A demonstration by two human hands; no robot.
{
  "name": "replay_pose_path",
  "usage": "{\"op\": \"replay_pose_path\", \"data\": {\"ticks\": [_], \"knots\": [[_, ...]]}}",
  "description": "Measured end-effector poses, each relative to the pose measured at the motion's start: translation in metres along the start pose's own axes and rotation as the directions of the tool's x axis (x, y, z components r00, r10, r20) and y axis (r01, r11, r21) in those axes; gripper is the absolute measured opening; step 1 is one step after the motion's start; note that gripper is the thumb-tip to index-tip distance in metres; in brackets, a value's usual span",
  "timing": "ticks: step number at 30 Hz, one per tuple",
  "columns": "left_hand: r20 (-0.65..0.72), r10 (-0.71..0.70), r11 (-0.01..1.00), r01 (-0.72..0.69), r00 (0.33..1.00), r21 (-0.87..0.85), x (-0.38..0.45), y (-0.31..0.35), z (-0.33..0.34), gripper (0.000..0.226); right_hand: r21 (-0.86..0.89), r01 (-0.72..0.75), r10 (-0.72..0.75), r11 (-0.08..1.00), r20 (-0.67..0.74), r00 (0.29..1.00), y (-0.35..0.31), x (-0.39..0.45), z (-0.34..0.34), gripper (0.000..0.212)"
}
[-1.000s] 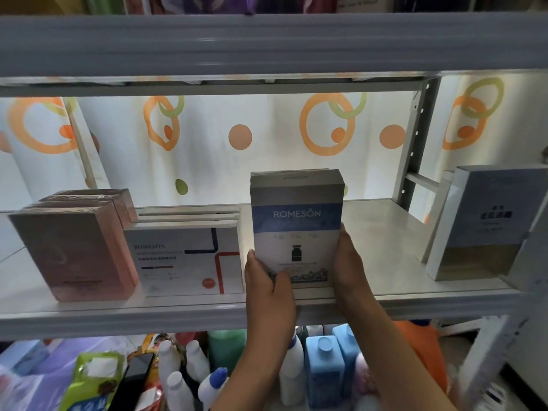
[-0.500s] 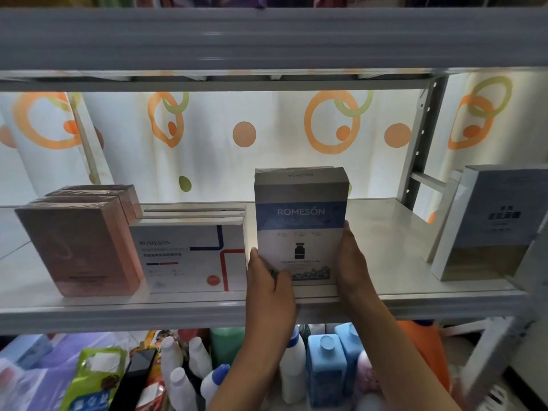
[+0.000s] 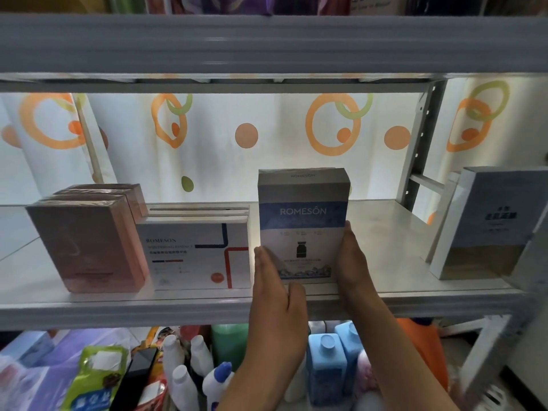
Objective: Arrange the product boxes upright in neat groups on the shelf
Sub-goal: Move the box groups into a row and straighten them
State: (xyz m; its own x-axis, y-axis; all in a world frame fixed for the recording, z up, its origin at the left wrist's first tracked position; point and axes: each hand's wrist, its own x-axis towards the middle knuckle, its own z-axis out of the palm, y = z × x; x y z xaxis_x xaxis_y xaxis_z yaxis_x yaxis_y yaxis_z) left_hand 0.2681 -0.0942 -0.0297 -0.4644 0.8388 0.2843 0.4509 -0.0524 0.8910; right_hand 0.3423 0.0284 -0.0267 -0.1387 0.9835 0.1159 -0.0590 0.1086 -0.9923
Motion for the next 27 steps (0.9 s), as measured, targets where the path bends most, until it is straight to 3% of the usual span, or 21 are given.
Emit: {"op": "replay_pose_path", "data": {"ticks": [8,15,21,27], "knots": [[-0.005,-0.01,1.0,0.01,1.0,0.01,0.001,0.011,-0.004,0.065,-0.021,0.014,-0.013,1.0,0.034,0.999,-0.006,-0.006,-0.002,0.052],[0.065,0.213,0.976,-0.216,0.975,0.033,-0.013,0.031,0.027,0.066,-0.033,-0.003,0.003,0.999,-0.007,1.0,-0.003,-0.007,-0.03,0.056],[0.239,0.242,0.969,-0.246,0.94,-0.016,0.006,0.043,0.08,0.06,-0.027,0.1,-0.103,0.995,-0.205,0.973,-0.006,-0.021,-0.093,0.041],[0.313,0.251,0.968,-0.233,0.916,-0.094,0.052,0.056,0.15,0.065,-0.202,0.21,-0.281,0.957,-0.445,0.85,-0.007,-0.033,-0.153,0.022]]}}
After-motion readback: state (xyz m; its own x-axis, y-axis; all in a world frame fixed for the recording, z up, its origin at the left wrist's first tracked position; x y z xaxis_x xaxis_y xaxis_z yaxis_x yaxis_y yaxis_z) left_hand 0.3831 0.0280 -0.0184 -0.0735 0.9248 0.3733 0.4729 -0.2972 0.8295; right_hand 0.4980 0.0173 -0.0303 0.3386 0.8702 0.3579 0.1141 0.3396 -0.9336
